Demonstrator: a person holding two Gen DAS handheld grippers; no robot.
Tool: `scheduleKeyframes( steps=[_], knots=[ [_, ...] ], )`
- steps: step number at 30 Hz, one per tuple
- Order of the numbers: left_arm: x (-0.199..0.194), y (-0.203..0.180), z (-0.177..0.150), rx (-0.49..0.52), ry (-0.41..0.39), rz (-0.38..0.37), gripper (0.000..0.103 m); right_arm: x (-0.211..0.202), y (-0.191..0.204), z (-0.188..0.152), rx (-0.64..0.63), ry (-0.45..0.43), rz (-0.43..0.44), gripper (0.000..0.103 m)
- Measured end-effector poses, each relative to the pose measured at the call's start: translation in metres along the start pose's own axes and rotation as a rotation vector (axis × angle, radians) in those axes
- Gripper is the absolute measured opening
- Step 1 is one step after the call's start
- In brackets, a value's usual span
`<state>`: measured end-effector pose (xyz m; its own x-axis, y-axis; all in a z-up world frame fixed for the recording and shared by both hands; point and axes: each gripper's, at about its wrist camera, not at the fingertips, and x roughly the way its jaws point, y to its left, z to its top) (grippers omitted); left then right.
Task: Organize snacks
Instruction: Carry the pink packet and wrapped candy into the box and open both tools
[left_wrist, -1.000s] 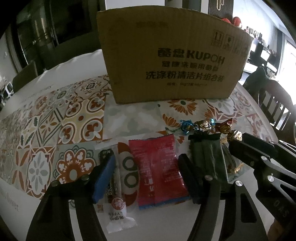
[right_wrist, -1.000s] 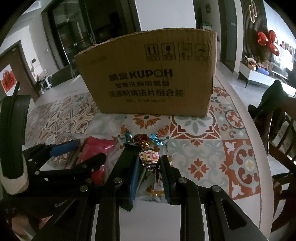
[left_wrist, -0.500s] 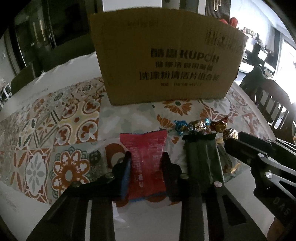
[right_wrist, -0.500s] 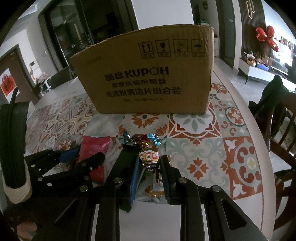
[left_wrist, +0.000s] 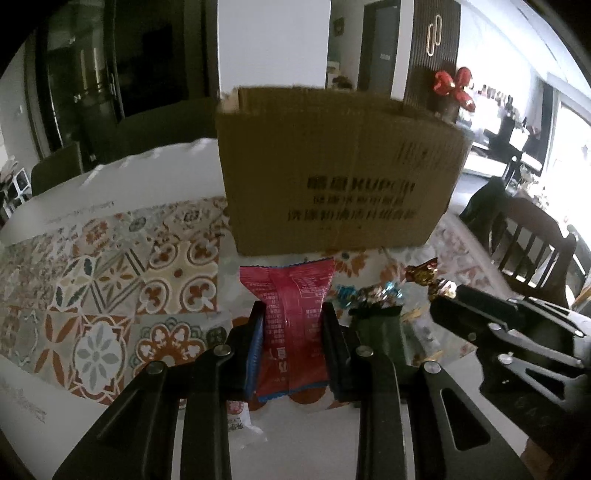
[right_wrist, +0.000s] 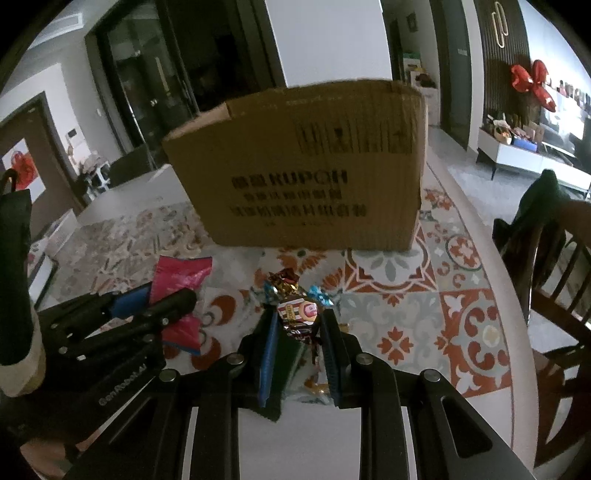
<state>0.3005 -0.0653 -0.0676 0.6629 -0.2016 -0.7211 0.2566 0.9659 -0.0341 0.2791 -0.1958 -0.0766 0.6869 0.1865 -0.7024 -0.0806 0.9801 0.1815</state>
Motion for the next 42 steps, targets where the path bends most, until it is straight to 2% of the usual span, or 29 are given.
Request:
scheduleKeyframes(
  steps=[12,23,31,42],
  knots=[
    [-0.046,-0.004,0.056,0.023,-0.142,-0.043,0.029,-0.04,0.003,0.044,-0.014,-0.123,0.022,0.025],
    [-0.058,-0.006,0.111,0.056,-0.23,-0.054,0.029,-0.057,0.0,0.1,-0.036,-0.208,0.035,0.025],
    [-0.045,-0.004,0.148,0.06,-0.23,-0.062,0.029,-0.045,-0.009,0.141,-0.045,-0.206,0.044,0.025],
    [-0.004,-0.003,0.186,0.059,-0.157,-0.071,0.029,-0.007,-0.025,0.18,-0.043,-0.146,0.018,0.025]
  ],
)
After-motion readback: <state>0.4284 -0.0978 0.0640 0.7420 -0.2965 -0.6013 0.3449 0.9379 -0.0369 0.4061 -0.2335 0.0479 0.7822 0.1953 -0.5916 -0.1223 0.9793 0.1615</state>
